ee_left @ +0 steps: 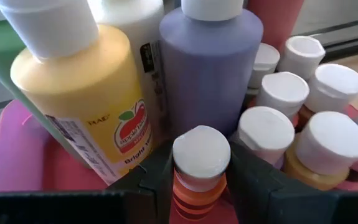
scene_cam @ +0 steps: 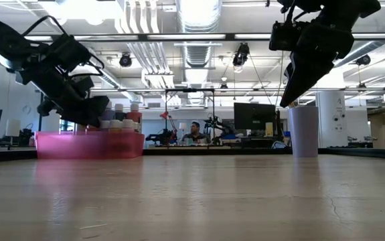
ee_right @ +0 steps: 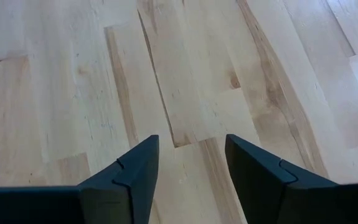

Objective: Pick & Place Paint Supplies
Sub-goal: Put the small orange paint bottle into the pink bin, then put the small pink paint bottle into the pink bin

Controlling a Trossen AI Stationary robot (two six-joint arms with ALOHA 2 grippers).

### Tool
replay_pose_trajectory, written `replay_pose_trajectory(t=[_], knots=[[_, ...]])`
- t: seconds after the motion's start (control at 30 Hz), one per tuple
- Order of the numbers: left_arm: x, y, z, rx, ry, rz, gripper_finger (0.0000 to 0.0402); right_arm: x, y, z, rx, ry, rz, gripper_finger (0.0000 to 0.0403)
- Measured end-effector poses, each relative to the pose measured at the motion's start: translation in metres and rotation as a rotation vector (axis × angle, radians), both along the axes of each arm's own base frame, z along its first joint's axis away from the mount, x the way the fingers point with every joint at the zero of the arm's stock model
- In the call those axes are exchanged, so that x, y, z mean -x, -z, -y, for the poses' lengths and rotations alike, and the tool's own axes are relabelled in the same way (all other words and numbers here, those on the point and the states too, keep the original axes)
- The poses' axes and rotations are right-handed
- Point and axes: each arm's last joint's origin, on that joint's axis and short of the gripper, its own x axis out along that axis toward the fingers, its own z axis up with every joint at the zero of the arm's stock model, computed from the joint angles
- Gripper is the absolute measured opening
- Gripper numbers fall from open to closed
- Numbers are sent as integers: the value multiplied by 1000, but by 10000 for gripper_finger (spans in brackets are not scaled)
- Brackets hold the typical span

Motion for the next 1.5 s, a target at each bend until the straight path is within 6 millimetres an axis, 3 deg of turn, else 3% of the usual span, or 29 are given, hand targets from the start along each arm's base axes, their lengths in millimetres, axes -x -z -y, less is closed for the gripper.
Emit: replay_pose_trajectory(t=[0.3, 0.93, 1.3, 1.5], knots=[[-4, 4, -5, -2, -9, 3, 126, 0, 0, 0, 0, 0, -1, 195], [-4, 4, -4, 14, 26, 9, 189, 0, 0, 0, 0, 0, -1, 174], [-10, -19, -9, -16, 52, -19, 191, 0, 0, 0, 0, 0, -1, 196], [-14, -39, -12, -8, 60, -51, 190, 0, 0, 0, 0, 0, -1, 187]])
